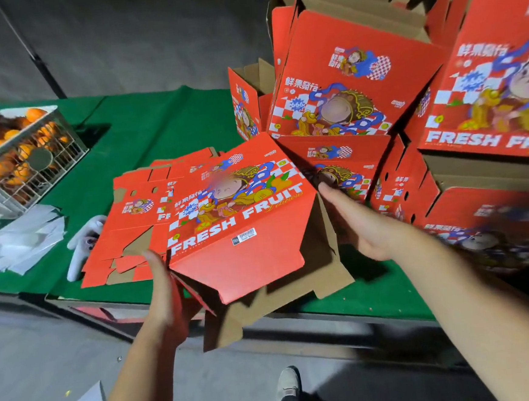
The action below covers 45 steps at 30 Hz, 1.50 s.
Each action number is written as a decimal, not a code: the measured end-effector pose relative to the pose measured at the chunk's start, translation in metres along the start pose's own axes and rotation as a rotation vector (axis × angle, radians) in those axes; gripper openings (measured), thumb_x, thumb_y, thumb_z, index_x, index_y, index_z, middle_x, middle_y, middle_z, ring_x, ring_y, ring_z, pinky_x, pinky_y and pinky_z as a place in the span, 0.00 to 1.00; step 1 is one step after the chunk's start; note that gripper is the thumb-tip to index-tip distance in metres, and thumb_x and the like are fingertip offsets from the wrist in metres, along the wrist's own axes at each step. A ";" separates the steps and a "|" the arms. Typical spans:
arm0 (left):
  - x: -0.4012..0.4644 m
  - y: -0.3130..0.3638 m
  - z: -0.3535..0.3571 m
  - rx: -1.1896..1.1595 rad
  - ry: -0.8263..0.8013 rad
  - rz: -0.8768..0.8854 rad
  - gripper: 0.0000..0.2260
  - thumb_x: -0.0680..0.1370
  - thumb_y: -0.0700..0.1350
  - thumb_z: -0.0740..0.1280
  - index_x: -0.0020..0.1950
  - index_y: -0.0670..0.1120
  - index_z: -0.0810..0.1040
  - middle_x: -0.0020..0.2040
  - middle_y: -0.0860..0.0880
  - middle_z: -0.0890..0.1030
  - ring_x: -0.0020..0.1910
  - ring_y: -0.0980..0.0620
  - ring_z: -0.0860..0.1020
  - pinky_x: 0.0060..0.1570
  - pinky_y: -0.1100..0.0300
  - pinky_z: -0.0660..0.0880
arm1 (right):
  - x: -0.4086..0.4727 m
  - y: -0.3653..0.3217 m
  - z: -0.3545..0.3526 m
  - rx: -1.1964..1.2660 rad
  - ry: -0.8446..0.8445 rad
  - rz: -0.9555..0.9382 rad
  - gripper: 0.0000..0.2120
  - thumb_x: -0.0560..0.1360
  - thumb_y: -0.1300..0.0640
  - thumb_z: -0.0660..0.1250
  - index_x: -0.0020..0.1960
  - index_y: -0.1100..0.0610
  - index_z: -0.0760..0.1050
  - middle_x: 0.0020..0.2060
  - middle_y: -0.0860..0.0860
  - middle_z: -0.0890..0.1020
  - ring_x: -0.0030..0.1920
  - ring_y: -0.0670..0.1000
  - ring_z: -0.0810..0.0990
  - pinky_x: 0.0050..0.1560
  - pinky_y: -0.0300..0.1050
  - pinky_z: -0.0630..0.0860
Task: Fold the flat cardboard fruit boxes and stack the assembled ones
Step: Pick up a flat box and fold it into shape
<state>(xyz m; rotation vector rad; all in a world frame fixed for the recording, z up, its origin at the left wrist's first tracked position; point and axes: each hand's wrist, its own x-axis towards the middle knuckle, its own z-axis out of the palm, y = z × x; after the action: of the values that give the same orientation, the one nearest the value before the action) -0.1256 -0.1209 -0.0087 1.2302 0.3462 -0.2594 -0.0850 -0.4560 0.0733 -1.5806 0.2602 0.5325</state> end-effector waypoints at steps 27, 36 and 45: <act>-0.041 0.084 0.009 0.428 -0.190 -0.018 0.57 0.48 0.84 0.69 0.76 0.65 0.70 0.76 0.52 0.73 0.71 0.42 0.75 0.69 0.37 0.71 | -0.054 -0.021 -0.030 -0.229 0.156 -0.095 0.40 0.71 0.19 0.46 0.70 0.40 0.75 0.74 0.52 0.72 0.66 0.55 0.78 0.55 0.47 0.75; 0.027 0.056 0.093 0.503 -0.029 0.049 0.34 0.74 0.60 0.76 0.76 0.51 0.70 0.59 0.49 0.82 0.46 0.55 0.81 0.44 0.58 0.78 | -0.035 0.004 -0.071 -0.390 0.332 0.041 0.62 0.58 0.14 0.63 0.82 0.39 0.44 0.82 0.42 0.52 0.73 0.52 0.70 0.42 0.38 0.83; 0.086 0.062 0.122 0.144 0.286 0.595 0.19 0.78 0.32 0.62 0.56 0.55 0.64 0.49 0.48 0.76 0.42 0.56 0.76 0.41 0.63 0.72 | 0.005 0.024 -0.086 -0.651 0.855 -0.635 0.23 0.80 0.63 0.64 0.63 0.49 0.53 0.57 0.64 0.77 0.53 0.63 0.80 0.53 0.54 0.75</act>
<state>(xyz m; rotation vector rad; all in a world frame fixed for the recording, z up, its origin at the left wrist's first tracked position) -0.0091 -0.2181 0.0476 1.4581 0.1939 0.4130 -0.0767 -0.5417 0.0501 -2.3288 0.2064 -0.6502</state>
